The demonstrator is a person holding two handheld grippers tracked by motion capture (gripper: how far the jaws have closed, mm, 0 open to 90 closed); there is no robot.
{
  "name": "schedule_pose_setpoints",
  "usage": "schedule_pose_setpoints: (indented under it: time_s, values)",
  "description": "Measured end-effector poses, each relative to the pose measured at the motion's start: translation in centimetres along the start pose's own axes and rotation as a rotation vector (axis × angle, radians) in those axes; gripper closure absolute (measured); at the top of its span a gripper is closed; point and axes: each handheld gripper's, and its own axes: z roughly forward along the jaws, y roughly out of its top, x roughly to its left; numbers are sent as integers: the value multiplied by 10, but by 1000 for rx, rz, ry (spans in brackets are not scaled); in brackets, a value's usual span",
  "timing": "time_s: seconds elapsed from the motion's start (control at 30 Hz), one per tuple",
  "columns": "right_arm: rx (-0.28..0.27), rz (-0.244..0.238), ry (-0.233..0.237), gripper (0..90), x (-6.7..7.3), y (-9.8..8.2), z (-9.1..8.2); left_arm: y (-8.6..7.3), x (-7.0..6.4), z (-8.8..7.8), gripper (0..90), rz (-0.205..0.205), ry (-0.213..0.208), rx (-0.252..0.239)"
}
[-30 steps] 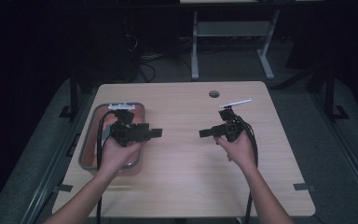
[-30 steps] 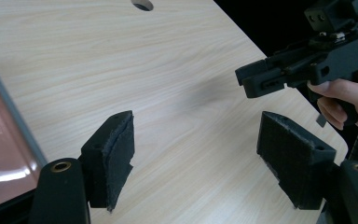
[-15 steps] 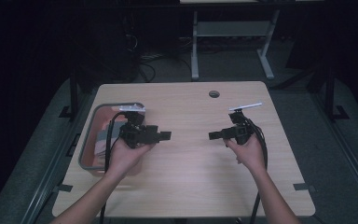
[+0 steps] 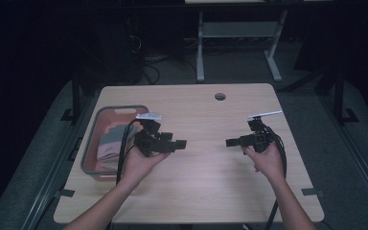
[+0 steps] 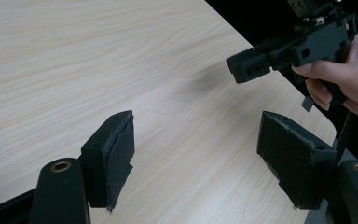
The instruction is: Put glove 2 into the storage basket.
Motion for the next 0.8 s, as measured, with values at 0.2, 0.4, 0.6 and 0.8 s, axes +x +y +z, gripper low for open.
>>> schedule_pose_setpoints:
  time_s: [0.2,0.4,0.6,0.8]
  values:
    - [-1,4,0,404,-10,-9,-6,-8,-6,12,275,1,-13,20]
    - [4,15,-13,400,-20,-21,-10,-16,-13,20,276,15,-24,30]
    - [-1,16,-14,396,-25,-31,-14,-28,-19,27,276,32,-31,29]
    - [-14,-5,-7,385,-18,-51,-15,-45,-29,35,273,59,-47,27]
